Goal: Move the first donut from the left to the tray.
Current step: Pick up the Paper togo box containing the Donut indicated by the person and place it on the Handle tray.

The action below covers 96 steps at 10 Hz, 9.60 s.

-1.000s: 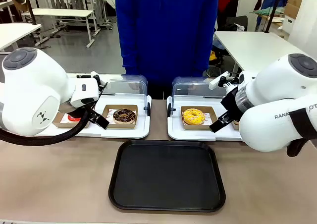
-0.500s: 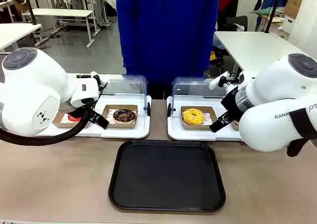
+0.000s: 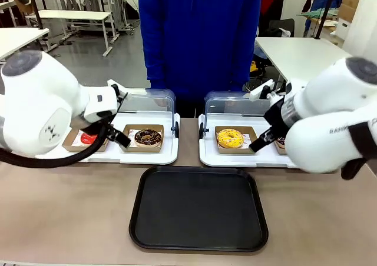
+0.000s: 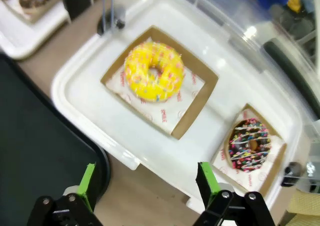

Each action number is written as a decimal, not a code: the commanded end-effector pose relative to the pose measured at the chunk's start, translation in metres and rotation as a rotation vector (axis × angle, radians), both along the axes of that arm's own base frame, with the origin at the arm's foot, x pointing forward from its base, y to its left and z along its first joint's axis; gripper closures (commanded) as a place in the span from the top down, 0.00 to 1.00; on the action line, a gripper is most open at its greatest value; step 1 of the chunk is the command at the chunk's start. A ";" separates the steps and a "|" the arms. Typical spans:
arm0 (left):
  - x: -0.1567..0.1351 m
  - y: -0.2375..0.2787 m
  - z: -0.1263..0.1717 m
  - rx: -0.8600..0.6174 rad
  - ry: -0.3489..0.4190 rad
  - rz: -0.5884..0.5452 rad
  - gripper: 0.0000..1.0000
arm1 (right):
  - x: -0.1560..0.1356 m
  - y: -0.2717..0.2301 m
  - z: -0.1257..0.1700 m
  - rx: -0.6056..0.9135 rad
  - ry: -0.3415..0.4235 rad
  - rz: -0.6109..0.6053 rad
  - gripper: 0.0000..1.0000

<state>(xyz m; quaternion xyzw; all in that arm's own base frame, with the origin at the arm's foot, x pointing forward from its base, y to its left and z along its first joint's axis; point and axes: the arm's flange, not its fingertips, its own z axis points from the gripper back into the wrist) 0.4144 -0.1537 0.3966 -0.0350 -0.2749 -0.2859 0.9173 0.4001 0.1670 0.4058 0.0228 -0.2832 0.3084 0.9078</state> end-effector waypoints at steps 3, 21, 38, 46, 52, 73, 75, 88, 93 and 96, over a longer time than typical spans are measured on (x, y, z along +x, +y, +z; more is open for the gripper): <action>0.035 0.054 0.090 -0.143 0.071 -0.174 1.00 | -0.009 -0.067 0.142 0.197 0.025 0.168 1.00; 0.004 0.265 0.103 -0.525 -0.283 -0.601 1.00 | -0.042 -0.285 0.158 0.465 -0.200 0.525 1.00; 0.004 0.265 0.103 -0.525 -0.283 -0.601 1.00 | -0.042 -0.285 0.158 0.465 -0.200 0.525 1.00; 0.004 0.265 0.103 -0.525 -0.283 -0.601 1.00 | -0.042 -0.285 0.158 0.465 -0.200 0.525 1.00; 0.004 0.265 0.103 -0.525 -0.283 -0.601 1.00 | -0.042 -0.285 0.158 0.465 -0.200 0.525 1.00; 0.004 0.265 0.103 -0.525 -0.283 -0.601 1.00 | -0.042 -0.285 0.158 0.465 -0.200 0.525 1.00; 0.004 0.265 0.103 -0.525 -0.283 -0.601 1.00 | -0.042 -0.285 0.158 0.465 -0.200 0.525 1.00; 0.004 0.265 0.103 -0.525 -0.283 -0.601 1.00 | -0.042 -0.285 0.158 0.465 -0.200 0.525 1.00; 0.004 0.265 0.103 -0.525 -0.283 -0.601 1.00 | -0.042 -0.285 0.158 0.465 -0.200 0.525 1.00; 0.004 0.265 0.103 -0.525 -0.283 -0.601 1.00 | -0.042 -0.285 0.158 0.465 -0.200 0.525 1.00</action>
